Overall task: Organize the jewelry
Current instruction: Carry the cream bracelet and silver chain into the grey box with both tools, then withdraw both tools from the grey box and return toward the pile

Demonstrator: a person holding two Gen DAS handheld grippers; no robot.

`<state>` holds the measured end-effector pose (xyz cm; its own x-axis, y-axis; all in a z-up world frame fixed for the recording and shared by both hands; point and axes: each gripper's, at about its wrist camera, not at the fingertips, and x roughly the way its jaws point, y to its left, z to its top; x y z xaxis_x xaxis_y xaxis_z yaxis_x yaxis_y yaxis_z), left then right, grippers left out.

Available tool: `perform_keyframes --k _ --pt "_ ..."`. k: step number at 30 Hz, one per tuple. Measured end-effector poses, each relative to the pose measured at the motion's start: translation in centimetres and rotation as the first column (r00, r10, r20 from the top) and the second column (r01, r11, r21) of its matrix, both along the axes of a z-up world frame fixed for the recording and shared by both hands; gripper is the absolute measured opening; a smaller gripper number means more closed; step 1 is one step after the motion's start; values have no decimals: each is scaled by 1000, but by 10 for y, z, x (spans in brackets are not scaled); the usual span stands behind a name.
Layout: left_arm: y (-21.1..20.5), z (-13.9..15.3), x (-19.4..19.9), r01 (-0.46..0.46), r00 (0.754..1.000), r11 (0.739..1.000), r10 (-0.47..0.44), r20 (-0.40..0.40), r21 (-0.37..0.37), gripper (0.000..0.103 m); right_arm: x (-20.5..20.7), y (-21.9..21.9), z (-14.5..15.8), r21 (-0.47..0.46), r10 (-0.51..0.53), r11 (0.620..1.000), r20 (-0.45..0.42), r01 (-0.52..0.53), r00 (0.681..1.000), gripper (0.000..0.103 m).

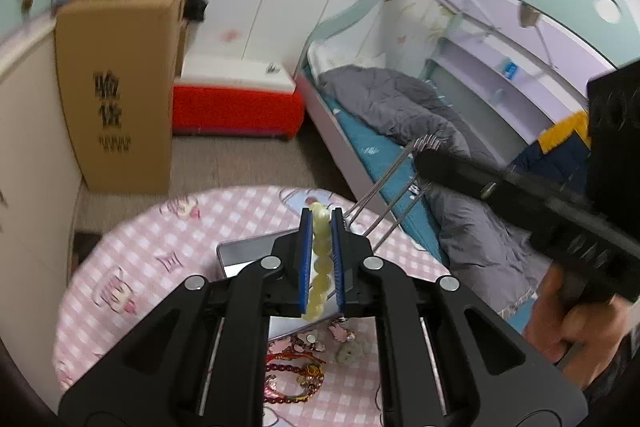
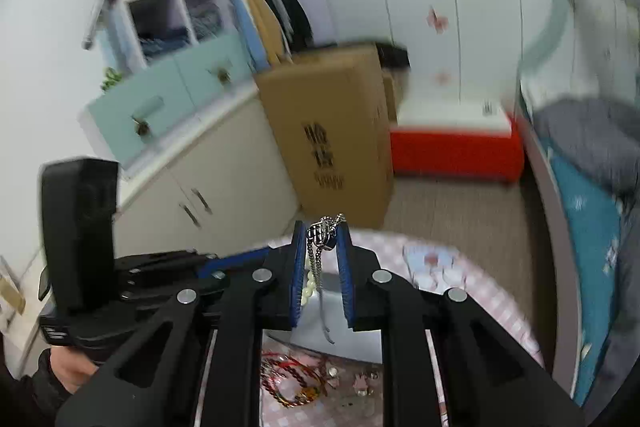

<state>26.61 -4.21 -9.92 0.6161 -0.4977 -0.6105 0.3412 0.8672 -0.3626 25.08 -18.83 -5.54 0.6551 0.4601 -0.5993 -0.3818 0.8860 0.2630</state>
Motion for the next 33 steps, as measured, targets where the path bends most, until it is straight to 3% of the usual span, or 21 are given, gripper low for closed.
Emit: perform_keyframes --k 2,3,4,5,6,12,18,25,33 --pt "0 -17 6 -32 999 998 34 -38 51 23 10 -6 -22 4 -30 1000 -56 30 998 22" --pt "2 -24 9 -59 997 995 63 -49 83 53 13 -9 -30 13 -43 999 -78 44 996 38" --pt "6 -29 8 -100 993 989 105 -45 112 87 14 -13 -38 23 -55 998 -93 58 994 69" --pt "10 -30 5 -128 991 984 132 -26 124 90 12 -18 -43 31 -82 996 -93 86 992 84" --pt "15 -29 -1 -156 988 979 157 5 132 90 9 -22 -45 40 -97 994 -82 101 992 96" --pt "43 -18 -33 -280 959 945 268 88 171 90 -15 -41 -43 80 -171 981 -51 175 984 96" --pt "54 8 -81 -346 928 914 301 217 212 91 -48 -47 -22 105 -222 970 30 217 975 96" --pt "52 27 -129 -362 905 905 284 316 223 93 -96 -44 7 87 -256 966 145 245 956 96" --pt "57 40 -165 -366 882 911 276 382 187 94 -157 -42 29 79 -322 946 303 314 897 96"
